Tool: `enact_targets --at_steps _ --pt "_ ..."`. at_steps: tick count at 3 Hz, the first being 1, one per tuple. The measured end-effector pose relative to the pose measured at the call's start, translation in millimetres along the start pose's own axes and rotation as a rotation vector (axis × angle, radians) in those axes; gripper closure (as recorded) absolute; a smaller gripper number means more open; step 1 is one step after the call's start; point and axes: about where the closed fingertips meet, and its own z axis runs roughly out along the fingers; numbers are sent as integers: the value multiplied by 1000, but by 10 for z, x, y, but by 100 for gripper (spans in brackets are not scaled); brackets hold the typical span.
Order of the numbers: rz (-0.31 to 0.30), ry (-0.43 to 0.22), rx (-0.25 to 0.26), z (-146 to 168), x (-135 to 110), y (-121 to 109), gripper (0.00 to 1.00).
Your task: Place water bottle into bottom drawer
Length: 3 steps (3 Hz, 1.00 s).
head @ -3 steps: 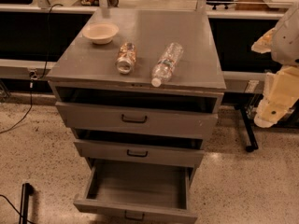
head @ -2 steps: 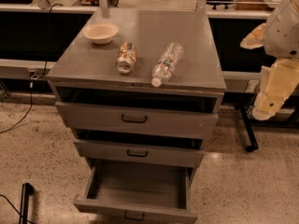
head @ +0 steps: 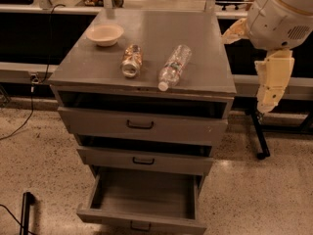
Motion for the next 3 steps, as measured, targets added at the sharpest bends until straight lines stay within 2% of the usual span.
enact_targets --at_steps 1,2,3 --pt "-1 -3 20 3 -20 -54 0" --pt "-62 34 19 73 -90 -148 0" --pt "-227 140 37 278 -235 -350 0"
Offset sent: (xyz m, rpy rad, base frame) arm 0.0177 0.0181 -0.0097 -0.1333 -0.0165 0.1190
